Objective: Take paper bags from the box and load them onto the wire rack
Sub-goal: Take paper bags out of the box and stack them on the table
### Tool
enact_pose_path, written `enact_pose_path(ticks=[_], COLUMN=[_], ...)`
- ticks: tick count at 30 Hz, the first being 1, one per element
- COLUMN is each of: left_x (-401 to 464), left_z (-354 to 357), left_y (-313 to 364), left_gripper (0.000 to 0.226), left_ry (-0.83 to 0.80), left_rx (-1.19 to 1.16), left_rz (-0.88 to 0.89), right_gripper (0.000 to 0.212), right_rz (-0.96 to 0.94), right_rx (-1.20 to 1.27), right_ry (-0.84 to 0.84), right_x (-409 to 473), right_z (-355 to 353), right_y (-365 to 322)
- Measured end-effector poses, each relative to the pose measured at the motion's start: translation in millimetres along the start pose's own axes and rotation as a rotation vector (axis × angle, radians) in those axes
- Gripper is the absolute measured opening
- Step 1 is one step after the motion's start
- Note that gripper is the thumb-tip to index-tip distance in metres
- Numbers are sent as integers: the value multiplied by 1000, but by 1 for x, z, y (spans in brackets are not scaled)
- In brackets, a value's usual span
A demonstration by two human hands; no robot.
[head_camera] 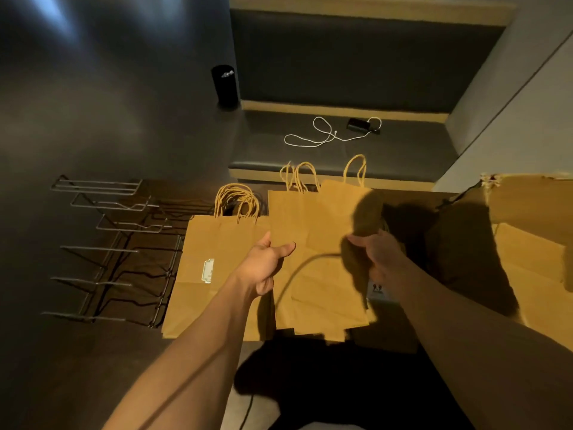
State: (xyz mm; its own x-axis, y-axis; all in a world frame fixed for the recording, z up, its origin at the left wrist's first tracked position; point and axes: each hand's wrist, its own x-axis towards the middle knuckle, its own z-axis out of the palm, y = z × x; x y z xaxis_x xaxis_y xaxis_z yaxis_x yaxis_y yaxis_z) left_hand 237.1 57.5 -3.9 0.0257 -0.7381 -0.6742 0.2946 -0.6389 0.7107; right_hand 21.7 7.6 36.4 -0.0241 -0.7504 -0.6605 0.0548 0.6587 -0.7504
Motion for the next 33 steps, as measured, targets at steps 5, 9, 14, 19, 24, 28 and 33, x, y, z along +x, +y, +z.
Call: enact_pose_path(ticks=[5, 9, 14, 19, 24, 28, 33], left_x=[-4, -6, -14, -14, -15, -29, -48], left_z=[13, 21, 25, 62, 63, 74, 68], left_y=[3, 9, 22, 24, 15, 20, 24], left_gripper=[95, 104, 41, 39, 123, 76, 13], left_ry=[55, 103, 51, -5, 31, -291, -34], left_rx=[-76, -78, -67, 90, 475, 384, 128], left_rz=[107, 182, 221, 129, 243, 203, 144], right_gripper=[9, 20, 15, 33, 40, 34, 29], right_rz=[3, 7, 51, 31, -141, 6, -249], right_rx=[5, 0, -3, -63, -133, -121, -343], right_ry=[-52, -63, -157, -185, -15, -396, -222], right_x=[-4, -8, -8, -6, 0, -12, 3], right_z=[-18, -29, -45, -7, 4, 15, -2], right_y=[-6, -10, -11, -7, -14, -24, -29])
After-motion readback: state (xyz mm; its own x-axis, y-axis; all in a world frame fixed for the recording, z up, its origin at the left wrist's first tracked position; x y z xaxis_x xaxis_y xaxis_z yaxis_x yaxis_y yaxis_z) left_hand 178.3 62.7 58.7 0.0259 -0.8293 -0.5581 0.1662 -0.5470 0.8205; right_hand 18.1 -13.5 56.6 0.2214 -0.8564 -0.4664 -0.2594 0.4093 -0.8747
